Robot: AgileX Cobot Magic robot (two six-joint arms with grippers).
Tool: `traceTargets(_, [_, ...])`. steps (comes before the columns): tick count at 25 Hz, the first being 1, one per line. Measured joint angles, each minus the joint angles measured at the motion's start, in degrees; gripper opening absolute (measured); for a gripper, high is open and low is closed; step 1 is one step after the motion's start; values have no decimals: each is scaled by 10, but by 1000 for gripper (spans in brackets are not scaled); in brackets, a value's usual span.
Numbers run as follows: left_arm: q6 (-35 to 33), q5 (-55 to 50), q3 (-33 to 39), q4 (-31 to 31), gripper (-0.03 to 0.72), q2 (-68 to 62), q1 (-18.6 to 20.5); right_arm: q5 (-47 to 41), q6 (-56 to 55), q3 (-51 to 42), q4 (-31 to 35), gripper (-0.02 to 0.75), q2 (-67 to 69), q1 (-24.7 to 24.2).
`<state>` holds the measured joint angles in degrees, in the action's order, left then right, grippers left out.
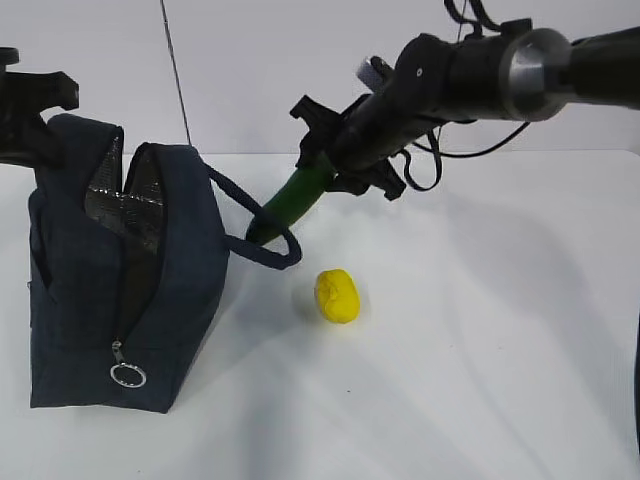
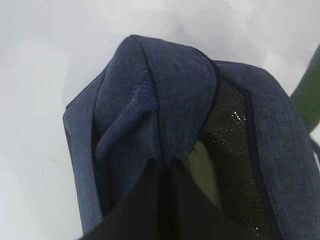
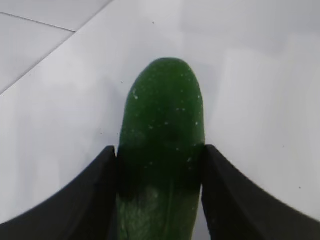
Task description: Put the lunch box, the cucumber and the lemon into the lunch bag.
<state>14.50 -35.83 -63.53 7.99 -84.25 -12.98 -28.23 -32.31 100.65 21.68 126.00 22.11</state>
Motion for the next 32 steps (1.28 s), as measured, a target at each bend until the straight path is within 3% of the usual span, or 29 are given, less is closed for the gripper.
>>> traceTargets(4, [0,0,0,0,-5,0,0,-35,68,27,-4,397,-23,-13])
traceTargets(10, [0,0,0,-2,-5,0,0,-95,100,58,-77,397,-38,-38])
traceTargets(20, [0,0,0,-10,-5,0,0,-301,104,155,-108,397,-38,-53])
traceTargets(25, [0,0,0,-15,-5,0,0,-406,170,215,-32,397,-38,-53])
traceTargets(32, [0,13,0,-6,-5,0,0,-427,288,245,156,397,-38,-38])
